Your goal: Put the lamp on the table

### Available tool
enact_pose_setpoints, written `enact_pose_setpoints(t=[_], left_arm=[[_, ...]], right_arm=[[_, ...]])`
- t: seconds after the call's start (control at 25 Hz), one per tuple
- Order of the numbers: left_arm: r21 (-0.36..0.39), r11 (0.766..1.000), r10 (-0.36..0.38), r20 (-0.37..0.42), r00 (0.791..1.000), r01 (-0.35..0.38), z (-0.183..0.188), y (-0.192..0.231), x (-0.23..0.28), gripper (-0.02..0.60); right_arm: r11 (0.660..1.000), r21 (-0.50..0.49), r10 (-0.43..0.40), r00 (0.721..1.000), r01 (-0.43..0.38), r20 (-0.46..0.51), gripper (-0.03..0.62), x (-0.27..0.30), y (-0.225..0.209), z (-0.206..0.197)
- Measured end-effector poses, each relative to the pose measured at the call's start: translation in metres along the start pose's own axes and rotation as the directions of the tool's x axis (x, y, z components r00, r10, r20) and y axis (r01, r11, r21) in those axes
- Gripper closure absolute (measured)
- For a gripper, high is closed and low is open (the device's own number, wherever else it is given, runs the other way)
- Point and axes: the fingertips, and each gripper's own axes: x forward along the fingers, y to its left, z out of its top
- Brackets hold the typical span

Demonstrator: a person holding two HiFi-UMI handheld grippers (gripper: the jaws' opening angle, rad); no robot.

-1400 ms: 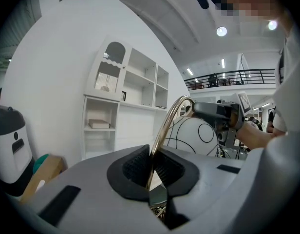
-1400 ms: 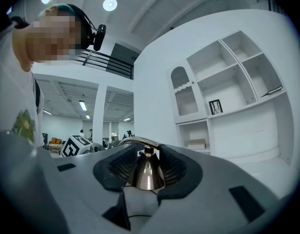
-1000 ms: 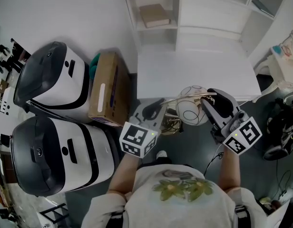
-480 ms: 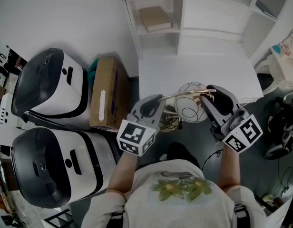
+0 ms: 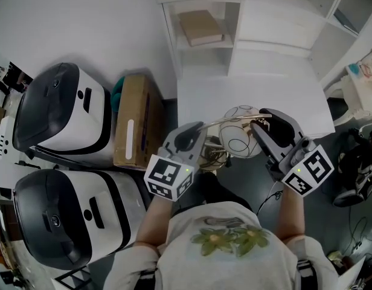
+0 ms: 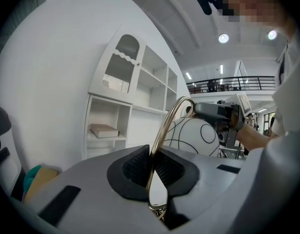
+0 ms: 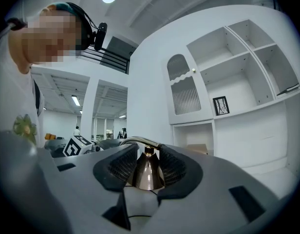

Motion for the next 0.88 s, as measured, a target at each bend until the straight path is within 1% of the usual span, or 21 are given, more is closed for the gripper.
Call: enact_pose_setpoints(t=[0.32,0.56,0.88], left_arm=[[-0.012,1.0,0.012,0.011,1.0,-0.012,0.006,0.022,0.018,0.54],[0.005,1.0,0.018,0.013,1.0,-0.018,0.011,0.029,0.023,0.54],[0.0,1.0,0.023,-0.001,1.0,-0.023,0.019,0.047,0.039,0.54]], right_arm=[[0.999,-0.025,0.021,1.0,-0.021,-0.007,0.436,0.025,-0.019,0.004],[0.999,-0.021,0.032,0.999,-0.032,0.001,0.436,0.032,-0.027,0.005],[0.999,-0.014,0.043,0.999,-0.043,-0.003,0.436,0.052,-0.045,0.01]])
